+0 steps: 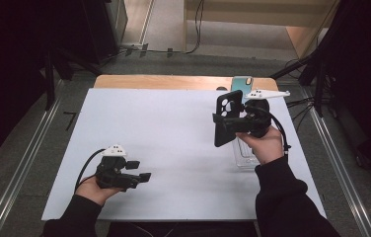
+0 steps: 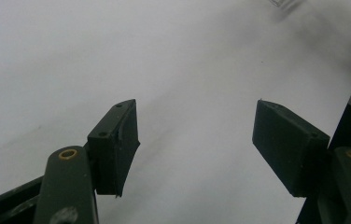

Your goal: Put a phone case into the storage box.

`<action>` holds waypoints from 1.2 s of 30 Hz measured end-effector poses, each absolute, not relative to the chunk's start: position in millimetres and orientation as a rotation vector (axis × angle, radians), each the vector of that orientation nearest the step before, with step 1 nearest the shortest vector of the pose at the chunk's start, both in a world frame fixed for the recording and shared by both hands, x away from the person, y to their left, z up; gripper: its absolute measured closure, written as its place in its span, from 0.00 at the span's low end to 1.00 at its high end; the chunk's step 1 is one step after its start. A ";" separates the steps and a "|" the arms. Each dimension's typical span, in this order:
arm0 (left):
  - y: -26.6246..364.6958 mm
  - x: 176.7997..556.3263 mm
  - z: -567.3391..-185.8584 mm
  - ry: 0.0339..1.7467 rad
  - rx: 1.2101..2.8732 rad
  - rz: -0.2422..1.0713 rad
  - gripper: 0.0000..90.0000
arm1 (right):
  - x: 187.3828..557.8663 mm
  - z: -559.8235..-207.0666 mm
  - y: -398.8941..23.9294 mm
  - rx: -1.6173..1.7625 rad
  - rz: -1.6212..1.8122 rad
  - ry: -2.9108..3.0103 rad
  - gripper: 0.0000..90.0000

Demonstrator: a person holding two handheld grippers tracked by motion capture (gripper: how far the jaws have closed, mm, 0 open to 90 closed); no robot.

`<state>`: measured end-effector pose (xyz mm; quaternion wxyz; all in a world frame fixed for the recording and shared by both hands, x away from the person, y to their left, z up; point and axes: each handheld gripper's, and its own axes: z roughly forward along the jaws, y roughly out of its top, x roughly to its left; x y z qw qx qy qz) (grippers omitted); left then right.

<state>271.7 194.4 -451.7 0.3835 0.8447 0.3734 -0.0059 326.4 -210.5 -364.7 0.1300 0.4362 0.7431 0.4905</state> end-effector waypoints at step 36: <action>206.1 269.3 -454.2 1.013 2.112 0.009 0.35 | 401.4 -375.2 -278.2 1.550 1.251 1.878 0.15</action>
